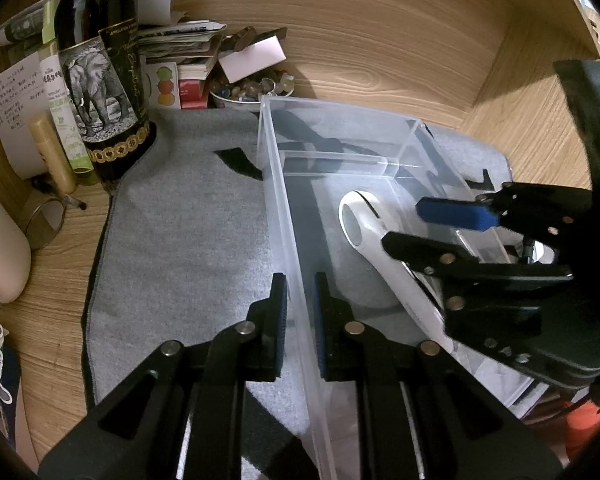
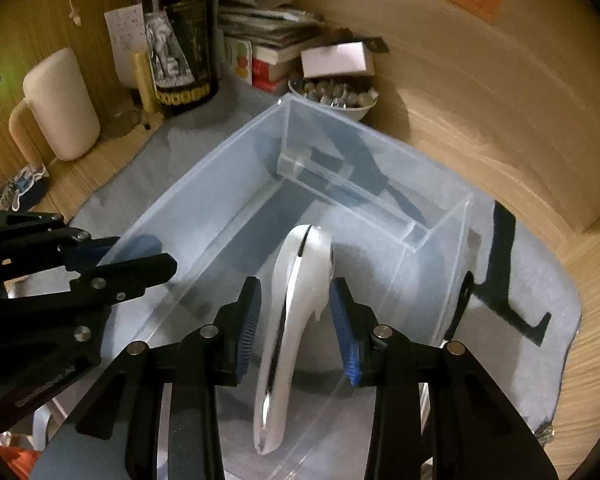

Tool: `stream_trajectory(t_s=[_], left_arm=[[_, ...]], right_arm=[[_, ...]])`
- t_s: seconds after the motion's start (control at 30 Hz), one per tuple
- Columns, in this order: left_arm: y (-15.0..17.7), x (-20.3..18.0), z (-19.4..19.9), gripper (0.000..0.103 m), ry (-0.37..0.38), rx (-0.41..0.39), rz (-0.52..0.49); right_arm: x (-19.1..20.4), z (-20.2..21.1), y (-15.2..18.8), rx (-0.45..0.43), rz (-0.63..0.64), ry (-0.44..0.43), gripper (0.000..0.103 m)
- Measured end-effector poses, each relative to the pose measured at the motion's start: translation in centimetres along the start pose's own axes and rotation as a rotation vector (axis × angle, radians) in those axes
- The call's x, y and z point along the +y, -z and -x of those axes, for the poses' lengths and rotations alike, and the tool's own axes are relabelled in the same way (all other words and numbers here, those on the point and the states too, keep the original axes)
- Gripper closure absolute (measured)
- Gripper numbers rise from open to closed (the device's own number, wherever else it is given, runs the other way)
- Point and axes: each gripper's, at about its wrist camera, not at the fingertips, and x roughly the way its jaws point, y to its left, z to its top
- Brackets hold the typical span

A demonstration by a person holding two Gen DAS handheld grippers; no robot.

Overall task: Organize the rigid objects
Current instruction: 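Carry the white device into the clear box with the right gripper and release, then move the right gripper to the white plug adapter and grasp it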

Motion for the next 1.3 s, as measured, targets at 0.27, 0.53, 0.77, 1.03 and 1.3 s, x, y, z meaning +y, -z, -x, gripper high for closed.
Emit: stream_trajectory(t_s=[0.27, 0.53, 0.77, 1.03, 1.3], left_arm=[[0.0, 0.1, 0.0, 0.091, 0.003, 0.001, 0.001], [0.0, 0.3, 0.0, 0.091, 0.006, 0.001, 0.006], [0.1, 0.5, 0.0, 0.091, 0.011, 0.002, 0.009], [0.1, 0.4, 0.0, 0.091, 0.004, 0.002, 0.013], [0.0, 0.0, -0.1, 0.091, -0.012, 0.008, 0.011]], right_arm=[[-1.0, 4.0, 0.4, -0.147, -0.056, 0.053, 0.039], [-3.7, 7.7, 1.4, -0.245, -0.143, 0.127, 0.027], [-7.5, 10.2, 4.2, -0.273, -0.251, 0.215, 0.025], [-11.7, 11.1, 8.2, -0.230, -0.358, 0.355, 0.020], [-14.7, 9.0, 12.1, -0.136, -0.439, 0.397, 0.020]])
